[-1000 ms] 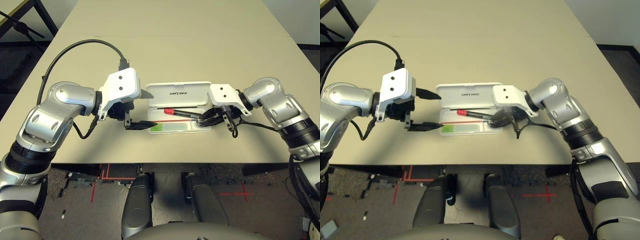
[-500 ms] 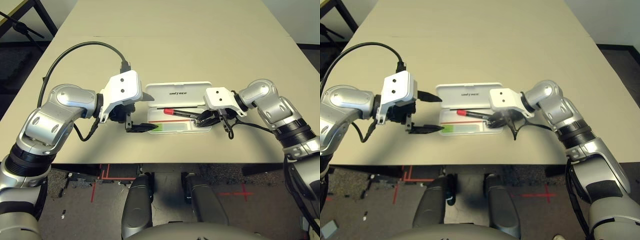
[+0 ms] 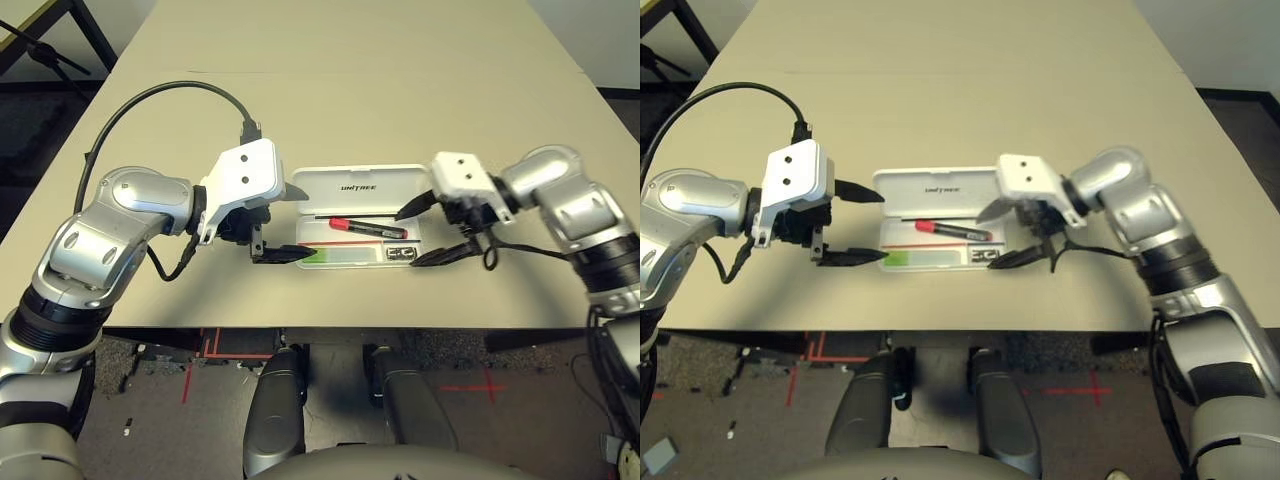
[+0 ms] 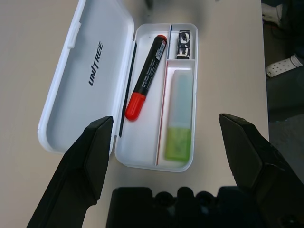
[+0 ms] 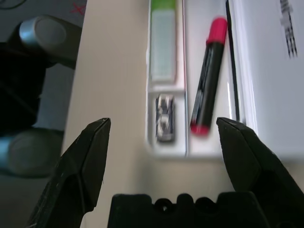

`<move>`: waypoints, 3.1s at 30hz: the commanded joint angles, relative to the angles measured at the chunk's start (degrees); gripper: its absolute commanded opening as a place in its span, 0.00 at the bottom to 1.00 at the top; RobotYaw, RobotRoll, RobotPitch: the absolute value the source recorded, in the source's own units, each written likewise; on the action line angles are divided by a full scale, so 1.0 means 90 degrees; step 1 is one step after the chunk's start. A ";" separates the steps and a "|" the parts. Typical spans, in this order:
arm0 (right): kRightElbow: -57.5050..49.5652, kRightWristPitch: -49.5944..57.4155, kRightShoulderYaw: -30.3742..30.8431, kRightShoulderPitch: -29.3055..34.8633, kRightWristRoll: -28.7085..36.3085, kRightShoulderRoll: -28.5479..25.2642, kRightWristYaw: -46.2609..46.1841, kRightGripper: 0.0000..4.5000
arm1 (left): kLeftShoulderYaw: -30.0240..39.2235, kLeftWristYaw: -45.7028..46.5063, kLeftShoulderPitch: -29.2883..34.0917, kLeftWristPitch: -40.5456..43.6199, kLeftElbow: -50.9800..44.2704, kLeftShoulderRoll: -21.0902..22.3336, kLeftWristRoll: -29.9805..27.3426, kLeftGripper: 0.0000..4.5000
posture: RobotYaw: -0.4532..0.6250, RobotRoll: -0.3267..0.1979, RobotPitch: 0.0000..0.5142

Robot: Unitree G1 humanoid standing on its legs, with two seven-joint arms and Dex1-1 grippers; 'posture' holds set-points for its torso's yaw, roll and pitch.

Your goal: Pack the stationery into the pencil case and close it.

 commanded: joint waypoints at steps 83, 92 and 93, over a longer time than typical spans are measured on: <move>-0.0780 0.1160 -0.1650 0.1537 0.1115 -0.1503 -0.0768 1.00 | -0.0349 -0.0270 -0.0650 -0.1108 0.3161 -0.2040 0.1172 0.01 | 0.39 0.62 0.39; -0.0700 0.1059 -0.1545 0.1511 0.0990 -0.1442 -0.0782 1.00 | -0.0857 -0.0281 -0.0271 -0.1118 0.2791 -0.1984 0.1364 0.01 | 0.40 0.62 0.39; -0.0693 0.1042 -0.1529 0.1511 0.0977 -0.1440 -0.0781 1.00 | -0.0912 -0.0262 -0.0251 -0.1132 0.2782 -0.2008 0.1390 0.01 | 0.40 0.62 0.39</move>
